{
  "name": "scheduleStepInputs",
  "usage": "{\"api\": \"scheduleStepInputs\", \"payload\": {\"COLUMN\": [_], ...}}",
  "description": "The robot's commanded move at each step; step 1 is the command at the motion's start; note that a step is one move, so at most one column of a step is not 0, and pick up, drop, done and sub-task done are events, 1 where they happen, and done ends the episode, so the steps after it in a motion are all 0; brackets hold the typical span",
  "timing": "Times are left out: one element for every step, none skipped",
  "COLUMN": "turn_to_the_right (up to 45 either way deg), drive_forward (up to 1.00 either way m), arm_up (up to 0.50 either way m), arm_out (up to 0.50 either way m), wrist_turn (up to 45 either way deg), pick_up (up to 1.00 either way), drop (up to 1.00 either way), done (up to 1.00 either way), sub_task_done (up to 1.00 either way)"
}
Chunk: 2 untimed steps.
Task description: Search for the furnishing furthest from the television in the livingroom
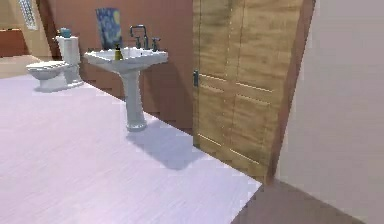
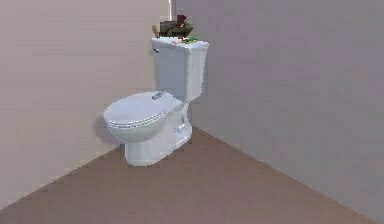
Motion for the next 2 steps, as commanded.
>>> {"api": "scheduleStepInputs", "payload": {"turn_to_the_right": [0.0, -45.0], "drive_forward": [0.35, 0.0], "arm_up": [0.0, 0.0], "arm_out": [0.0, 0.0], "wrist_turn": [0.0, 0.0], "pick_up": [0.0, 0.0], "drop": [0.0, 0.0], "done": [0.0, 0.0], "sub_task_done": [0.0, 0.0]}}
